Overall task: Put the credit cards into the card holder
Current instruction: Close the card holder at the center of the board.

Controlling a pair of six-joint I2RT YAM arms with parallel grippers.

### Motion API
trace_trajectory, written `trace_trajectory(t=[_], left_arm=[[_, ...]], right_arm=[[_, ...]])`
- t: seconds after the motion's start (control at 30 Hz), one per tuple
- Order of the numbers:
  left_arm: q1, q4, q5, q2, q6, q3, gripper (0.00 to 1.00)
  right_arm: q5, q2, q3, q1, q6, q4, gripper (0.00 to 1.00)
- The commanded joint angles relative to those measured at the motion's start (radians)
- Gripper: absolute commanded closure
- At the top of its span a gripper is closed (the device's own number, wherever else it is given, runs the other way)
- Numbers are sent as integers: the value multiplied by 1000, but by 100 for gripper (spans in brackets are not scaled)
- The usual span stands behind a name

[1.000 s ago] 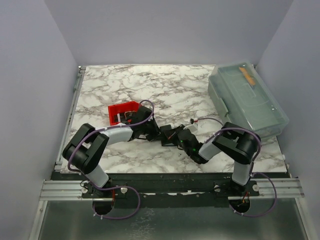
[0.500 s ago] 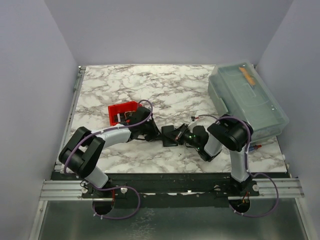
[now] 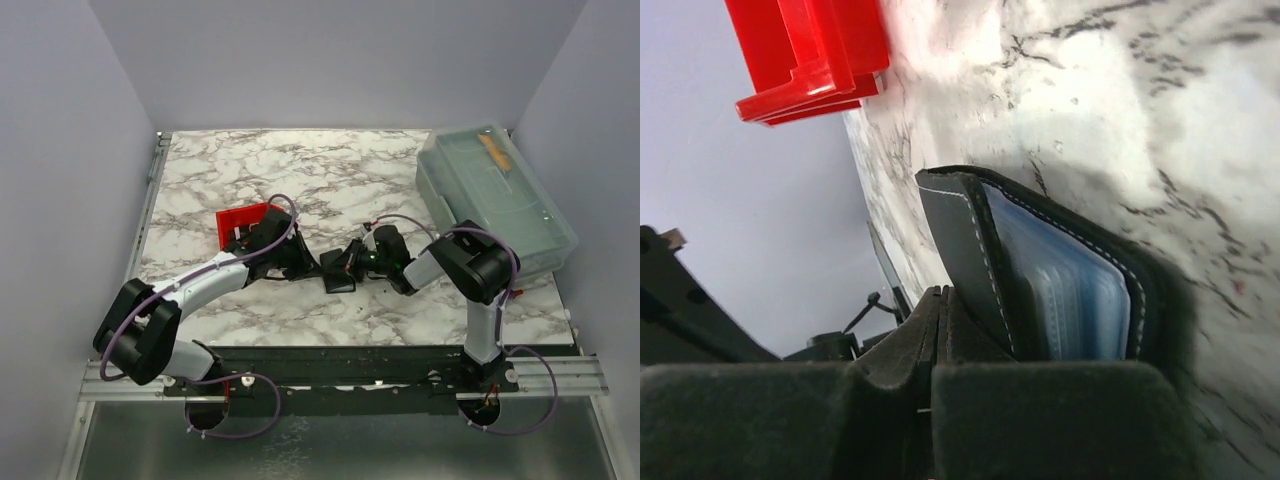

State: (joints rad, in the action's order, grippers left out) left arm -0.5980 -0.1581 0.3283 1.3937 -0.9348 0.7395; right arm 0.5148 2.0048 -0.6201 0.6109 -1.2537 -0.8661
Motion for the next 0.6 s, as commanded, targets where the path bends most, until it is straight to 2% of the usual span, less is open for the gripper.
trace_trajectory(t=[0.0,0.1,0.2,0.27,0.4,0.5,0.57], left_arm=[[-2,-53,-24,-67,28,31,100],[-1,-60,-36,-91,57,40,95],[11,-100,-59,-117,93,69,85],[27,-114,-58,-140,108,78,78],[78,-126,-4,-169,121,101,68],[123,-138,41,-201,129,138,54],[144,-156,43,-229,144,182,43]], right_arm=[[-165,132,19,-16,218,662,100],[-234,-59,26,-16,333,715,97],[-275,-262,-49,-15,475,872,79],[-255,-329,-142,-16,576,987,66],[-171,-405,-334,-16,711,1142,46],[-158,-487,-461,-16,766,1262,33],[-216,-554,-537,-16,799,1344,24]])
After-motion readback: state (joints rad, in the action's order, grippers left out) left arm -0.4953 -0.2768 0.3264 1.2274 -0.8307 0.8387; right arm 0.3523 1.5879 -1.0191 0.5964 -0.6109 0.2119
